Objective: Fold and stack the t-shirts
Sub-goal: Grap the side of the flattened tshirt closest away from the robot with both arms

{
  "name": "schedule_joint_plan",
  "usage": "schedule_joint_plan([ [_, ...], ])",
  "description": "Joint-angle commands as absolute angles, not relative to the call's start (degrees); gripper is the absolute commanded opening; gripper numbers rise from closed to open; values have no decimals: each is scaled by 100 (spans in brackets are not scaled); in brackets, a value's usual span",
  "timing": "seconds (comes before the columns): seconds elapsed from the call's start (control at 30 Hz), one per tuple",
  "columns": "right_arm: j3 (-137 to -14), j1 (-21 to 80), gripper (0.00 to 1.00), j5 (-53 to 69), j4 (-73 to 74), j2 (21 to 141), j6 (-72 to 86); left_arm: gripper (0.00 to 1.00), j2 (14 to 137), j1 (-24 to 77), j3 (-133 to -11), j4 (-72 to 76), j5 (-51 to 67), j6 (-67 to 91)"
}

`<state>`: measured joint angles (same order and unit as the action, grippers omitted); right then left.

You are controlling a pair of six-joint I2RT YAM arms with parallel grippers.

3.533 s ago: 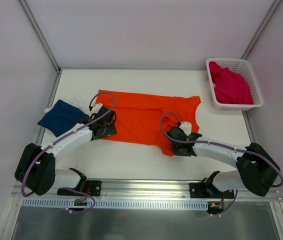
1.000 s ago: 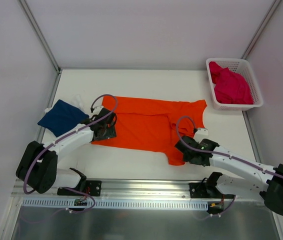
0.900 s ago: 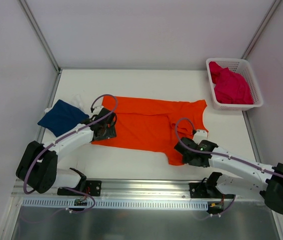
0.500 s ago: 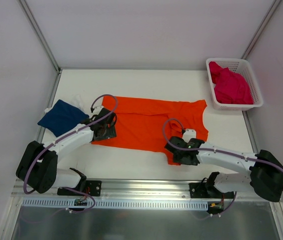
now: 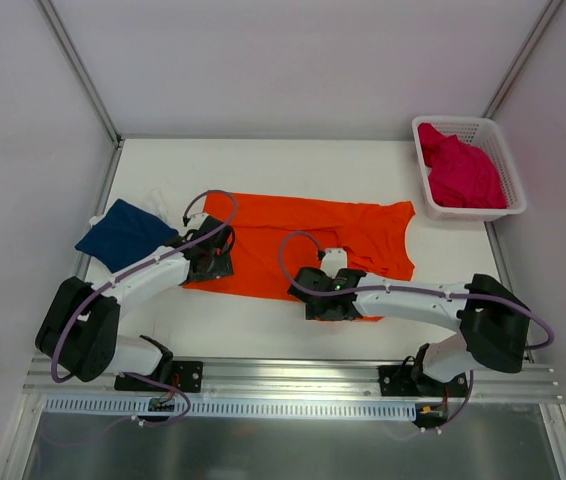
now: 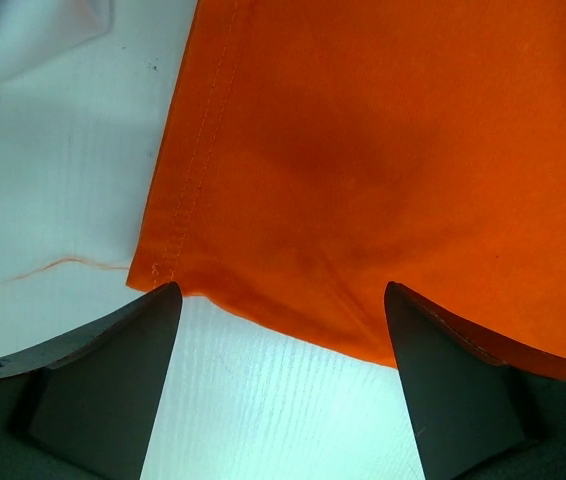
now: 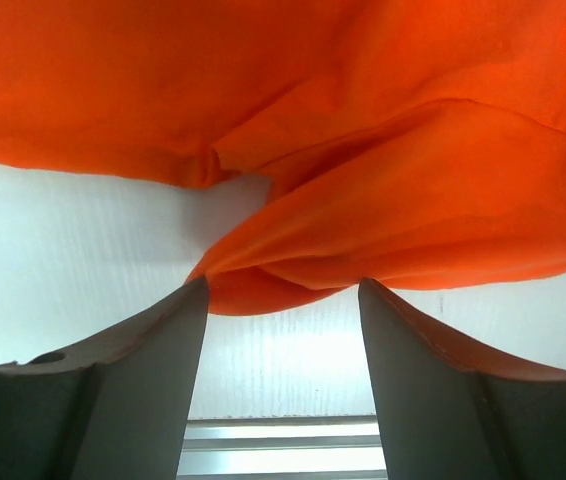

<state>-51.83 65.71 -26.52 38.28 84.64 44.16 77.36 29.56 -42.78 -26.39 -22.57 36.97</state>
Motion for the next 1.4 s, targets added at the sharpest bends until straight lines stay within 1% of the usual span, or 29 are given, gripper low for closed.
schedule_joint_plan([
  [0.0, -5309, 6767, 65, -3023, 4497, 8324, 4858, 84, 7761, 2936, -4271, -2672, -2276, 3647],
  [0.1, -5326, 7135, 65, -3357, 5060, 7843, 5245, 84, 7761, 2936, -4271, -2663, -2276, 3656],
  [0.23, -5431, 7339, 66, -3656, 5826, 7297, 5589, 84, 7770, 2936, -4289, -2663, -2259, 3656],
  [0.3, -5423, 7426, 66, -3735, 6220, 7164, 5738, 84, 7778, 2936, -4298, -2663, -2250, 3656],
  [0.4, -5204, 7488, 67, -3771, 6442, 6996, 6108, 84, 7770, 2936, -4280, -2672, -2250, 3656],
  [0.47, -4889, 7488, 67, -3701, 6268, 6952, 6258, 84, 7761, 2936, -4280, -2672, -2250, 3674],
  [0.6, -4632, 7479, 67, -3586, 5925, 7136, 6354, 84, 7761, 2944, -4289, -2663, -2206, 3648],
  [0.8, -4615, 7436, 66, -3463, 5617, 7558, 6302, 84, 7638, 2936, -4254, -2663, -2224, 3612],
  [0.97, -4404, 7313, 64, -3428, 5231, 7594, 6232, 84, 7567, 2935, -4210, -2672, -2250, 3595],
  [1.1, -4114, 6997, 63, -3279, 4738, 7716, 5969, 84, 7559, 2927, -4210, -2681, -2232, 3595],
  [1.23, -4157, 6707, 62, -3252, 4457, 8067, 5662, 84, 7524, 2918, -4210, -2672, -2259, 3604],
  [1.3, -4210, 6540, 61, -3252, 4211, 8217, 5538, 84, 7497, 2918, -4201, -2681, -2276, 3604],
  [1.37, -4289, 6390, 56, -3304, 4131, 8393, 5423, 84, 7445, 2909, -4184, -2681, -2285, 3568],
])
